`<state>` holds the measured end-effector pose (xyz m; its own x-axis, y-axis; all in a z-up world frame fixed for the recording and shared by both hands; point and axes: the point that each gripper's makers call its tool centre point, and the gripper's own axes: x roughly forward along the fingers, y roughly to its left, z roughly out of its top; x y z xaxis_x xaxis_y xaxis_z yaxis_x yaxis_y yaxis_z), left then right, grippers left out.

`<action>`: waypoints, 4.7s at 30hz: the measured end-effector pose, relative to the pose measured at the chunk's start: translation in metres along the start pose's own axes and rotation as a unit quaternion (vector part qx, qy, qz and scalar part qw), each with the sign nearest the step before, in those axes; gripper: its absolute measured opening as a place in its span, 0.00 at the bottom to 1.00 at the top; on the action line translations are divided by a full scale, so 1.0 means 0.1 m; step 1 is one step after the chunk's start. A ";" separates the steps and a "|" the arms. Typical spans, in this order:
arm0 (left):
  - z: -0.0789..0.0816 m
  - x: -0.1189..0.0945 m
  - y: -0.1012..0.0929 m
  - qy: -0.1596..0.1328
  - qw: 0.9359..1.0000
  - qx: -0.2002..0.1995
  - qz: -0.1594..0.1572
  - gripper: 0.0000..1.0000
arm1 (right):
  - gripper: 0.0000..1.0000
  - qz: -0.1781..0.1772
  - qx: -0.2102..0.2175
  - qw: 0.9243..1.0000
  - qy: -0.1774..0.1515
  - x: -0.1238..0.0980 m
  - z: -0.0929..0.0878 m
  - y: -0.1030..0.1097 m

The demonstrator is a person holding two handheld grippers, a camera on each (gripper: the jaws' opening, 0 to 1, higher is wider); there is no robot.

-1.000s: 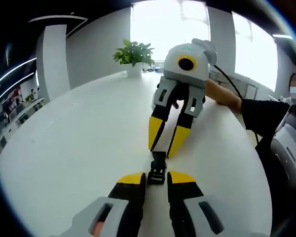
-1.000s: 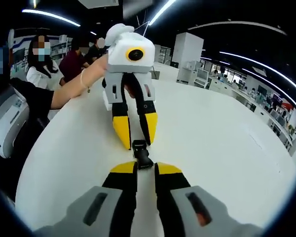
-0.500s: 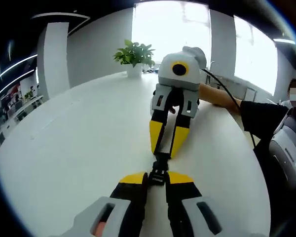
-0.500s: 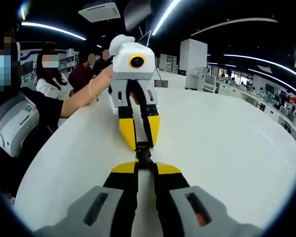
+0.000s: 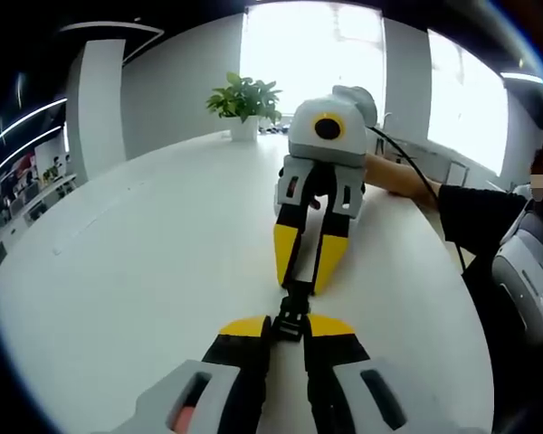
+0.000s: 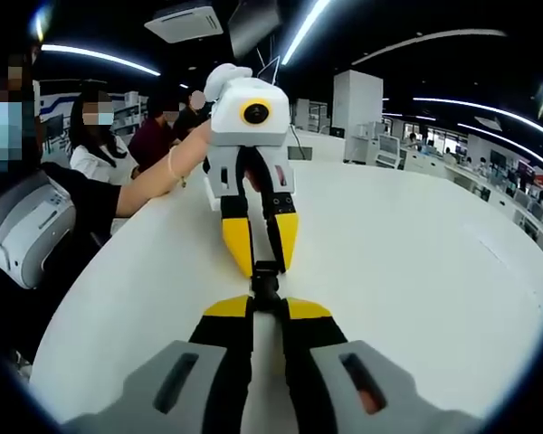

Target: Snap the two parts of the plastic buckle together until the buckle closes and remains connected.

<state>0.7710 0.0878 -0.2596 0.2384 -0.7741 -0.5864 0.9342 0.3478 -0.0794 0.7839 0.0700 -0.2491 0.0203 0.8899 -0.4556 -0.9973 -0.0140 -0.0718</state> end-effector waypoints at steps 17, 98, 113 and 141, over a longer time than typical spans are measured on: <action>0.02 -0.01 0.00 0.003 1.000 0.024 0.012 0.16 | 0.12 -0.003 0.000 1.000 0.004 0.00 -0.02 0.04; 0.02 -0.02 0.09 0.002 0.999 0.025 0.040 0.17 | 0.12 -0.048 -0.011 0.999 0.006 -0.09 0.03 -0.06; 0.11 -0.05 0.14 -0.010 0.997 0.044 0.057 0.19 | 0.12 -0.053 -0.013 0.999 0.004 -0.13 0.04 -0.09; 0.07 -0.04 0.04 0.003 0.997 0.066 0.044 0.18 | 0.12 -0.045 -0.022 0.999 -0.006 -0.14 0.09 -0.05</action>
<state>0.7760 0.0888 -0.2519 0.3198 -0.7408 -0.5907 0.9366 0.3414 0.0789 0.7885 0.0619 -0.2346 0.1094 0.8937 -0.4352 -0.9873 0.0469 -0.1518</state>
